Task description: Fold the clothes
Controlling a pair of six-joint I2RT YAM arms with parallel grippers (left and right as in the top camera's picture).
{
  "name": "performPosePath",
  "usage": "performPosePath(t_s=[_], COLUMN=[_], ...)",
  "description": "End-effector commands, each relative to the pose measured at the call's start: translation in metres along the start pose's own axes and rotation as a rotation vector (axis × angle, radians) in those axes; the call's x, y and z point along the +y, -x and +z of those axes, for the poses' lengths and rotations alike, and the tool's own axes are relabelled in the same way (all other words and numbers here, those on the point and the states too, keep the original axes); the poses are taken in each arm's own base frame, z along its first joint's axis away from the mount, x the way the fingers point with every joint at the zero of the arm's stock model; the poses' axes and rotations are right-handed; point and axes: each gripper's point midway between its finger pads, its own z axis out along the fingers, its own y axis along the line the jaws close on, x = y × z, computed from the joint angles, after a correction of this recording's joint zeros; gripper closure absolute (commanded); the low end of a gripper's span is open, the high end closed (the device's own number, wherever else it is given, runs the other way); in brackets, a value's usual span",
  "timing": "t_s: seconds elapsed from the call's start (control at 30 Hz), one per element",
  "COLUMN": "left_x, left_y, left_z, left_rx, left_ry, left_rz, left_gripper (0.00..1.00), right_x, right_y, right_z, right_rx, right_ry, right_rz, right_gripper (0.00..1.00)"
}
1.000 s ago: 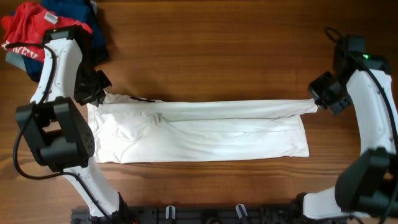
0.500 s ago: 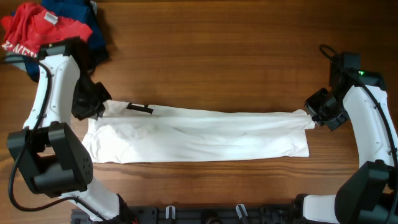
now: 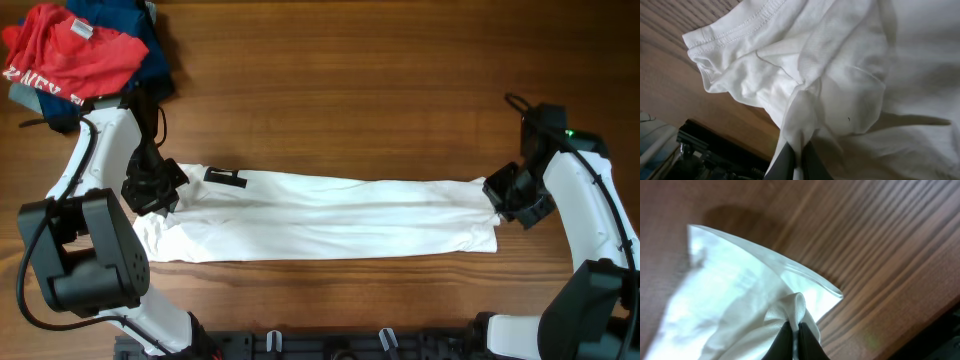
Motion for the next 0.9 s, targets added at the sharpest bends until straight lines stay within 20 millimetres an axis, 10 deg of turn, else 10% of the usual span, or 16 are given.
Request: performPosePath(t_s=[0.0, 0.1, 0.2, 0.27, 0.3, 0.47, 0.87], left_x=[0.009, 0.011, 0.014, 0.016, 0.016, 0.017, -0.02], left_y=[-0.002, -0.005, -0.012, -0.014, -0.014, -0.013, 0.002], left_z=[-0.002, -0.002, -0.002, -0.002, -0.002, -0.002, -0.044], left_rx=[-0.004, 0.011, 0.036, 0.044, 0.046, 0.041, -0.072], left_ry=[0.017, 0.025, 0.039, 0.047, 0.048, 0.055, -0.191], left_rz=[-0.033, -0.031, -0.028, -0.023, -0.023, -0.023, 0.051], left_gripper=[0.96, 0.95, 0.54, 0.47, 0.32, 0.21, 0.21], right_x=[-0.003, 0.0, 0.002, 0.004, 0.004, 0.008, 0.028], right_y=[0.0, 0.002, 0.004, 0.006, 0.006, 0.011, 0.046], right_z=[0.0, 0.0, 0.0, 0.0, 0.0, -0.004, -0.039], right_rx=[-0.016, -0.024, -0.032, -0.039, -0.04, -0.058, -0.145], right_ry=[0.013, 0.021, 0.033, 0.039, 0.041, 0.057, 0.182], right_rz=[0.027, 0.003, -0.027, -0.044, -0.044, -0.045, -0.238], right_gripper=[0.96, 0.89, 0.55, 0.27, 0.25, 0.18, 0.0])
